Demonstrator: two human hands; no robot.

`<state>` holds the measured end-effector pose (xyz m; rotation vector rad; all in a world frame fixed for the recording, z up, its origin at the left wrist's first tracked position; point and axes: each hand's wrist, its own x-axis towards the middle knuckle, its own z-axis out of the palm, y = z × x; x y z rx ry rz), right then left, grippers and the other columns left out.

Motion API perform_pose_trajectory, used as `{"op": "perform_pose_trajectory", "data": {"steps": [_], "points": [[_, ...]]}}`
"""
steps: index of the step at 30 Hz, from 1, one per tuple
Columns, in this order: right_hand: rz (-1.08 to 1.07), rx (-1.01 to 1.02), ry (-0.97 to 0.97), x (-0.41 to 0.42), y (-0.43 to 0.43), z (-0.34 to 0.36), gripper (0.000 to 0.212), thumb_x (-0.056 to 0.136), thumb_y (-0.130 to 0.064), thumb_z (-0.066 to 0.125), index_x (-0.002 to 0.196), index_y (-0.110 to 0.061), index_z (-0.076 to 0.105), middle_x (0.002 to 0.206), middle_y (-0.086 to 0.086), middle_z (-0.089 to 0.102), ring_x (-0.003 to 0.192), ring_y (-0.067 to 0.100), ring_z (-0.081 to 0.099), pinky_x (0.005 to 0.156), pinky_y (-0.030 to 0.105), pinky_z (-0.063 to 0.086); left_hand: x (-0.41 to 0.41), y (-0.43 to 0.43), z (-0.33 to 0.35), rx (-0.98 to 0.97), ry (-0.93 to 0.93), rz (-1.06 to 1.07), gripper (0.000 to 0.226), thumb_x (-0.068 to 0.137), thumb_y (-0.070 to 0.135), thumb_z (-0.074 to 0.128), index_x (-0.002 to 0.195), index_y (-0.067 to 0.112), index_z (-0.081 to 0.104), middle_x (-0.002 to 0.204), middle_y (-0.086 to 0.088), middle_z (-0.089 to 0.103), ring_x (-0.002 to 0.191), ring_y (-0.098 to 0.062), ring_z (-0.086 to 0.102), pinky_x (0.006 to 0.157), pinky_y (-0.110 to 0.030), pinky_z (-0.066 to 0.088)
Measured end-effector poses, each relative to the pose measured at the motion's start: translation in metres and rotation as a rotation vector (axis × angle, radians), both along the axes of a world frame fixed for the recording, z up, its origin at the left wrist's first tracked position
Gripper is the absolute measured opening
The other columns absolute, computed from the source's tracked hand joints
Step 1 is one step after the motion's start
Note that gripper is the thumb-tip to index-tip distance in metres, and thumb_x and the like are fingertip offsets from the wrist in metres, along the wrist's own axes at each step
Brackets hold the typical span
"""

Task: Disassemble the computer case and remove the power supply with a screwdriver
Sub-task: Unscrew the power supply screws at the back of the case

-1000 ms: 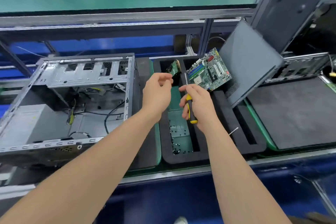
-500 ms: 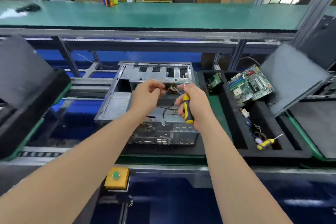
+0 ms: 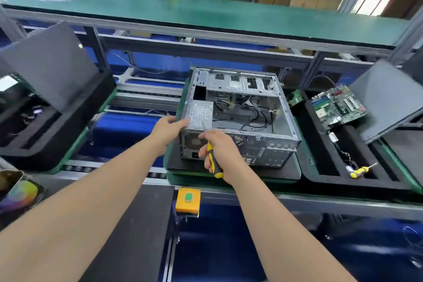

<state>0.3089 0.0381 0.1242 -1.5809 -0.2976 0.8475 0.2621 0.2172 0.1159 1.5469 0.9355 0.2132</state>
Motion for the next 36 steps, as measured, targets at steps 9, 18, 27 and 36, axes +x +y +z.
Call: {"op": "perform_pose_trajectory", "data": {"steps": [9,18,27,36], "points": [[0.008,-0.127,-0.087,-0.025,0.024,-0.027,0.021,0.107,-0.025,0.043,0.110,-0.017,0.063,0.063,0.006,0.066,0.041,0.024,0.051,0.040,0.021,0.037,-0.008,0.004,-0.010,-0.290,-0.072,-0.034,0.041,0.080,0.037,0.083,0.114,0.019,0.069,0.112,-0.004,0.072,0.094,-0.018,0.068,0.073,-0.031,0.052],[-0.044,-0.113,-0.104,-0.029,0.030,-0.033,0.022,0.105,-0.022,0.042,0.101,-0.020,0.064,0.061,0.006,0.059,0.042,0.021,0.045,0.041,0.021,0.036,-0.015,-0.001,-0.018,-0.387,-0.049,0.103,0.039,0.082,0.047,0.060,0.076,0.009,0.066,0.070,-0.007,0.072,0.061,-0.027,0.073,0.063,-0.033,0.051],[-0.069,-0.100,-0.098,-0.030,0.034,-0.033,0.021,0.106,-0.021,0.044,0.103,-0.018,0.065,0.063,0.010,0.059,0.041,0.021,0.044,0.041,0.023,0.036,-0.026,-0.011,-0.026,-0.373,-0.112,-0.052,0.025,0.085,0.025,0.062,0.099,0.016,0.081,0.097,-0.005,0.079,0.086,-0.021,0.073,0.077,-0.034,0.053],[-0.168,0.329,0.599,-0.048,0.040,-0.024,0.023,0.110,-0.023,0.048,0.092,-0.013,0.059,0.065,0.002,0.051,0.039,0.013,0.040,0.034,0.023,0.031,-0.030,-0.010,-0.024,-0.496,-0.192,-0.142,0.025,0.093,0.028,0.067,0.110,0.011,0.077,0.099,-0.003,0.077,0.074,-0.015,0.066,0.076,-0.031,0.054]]}}
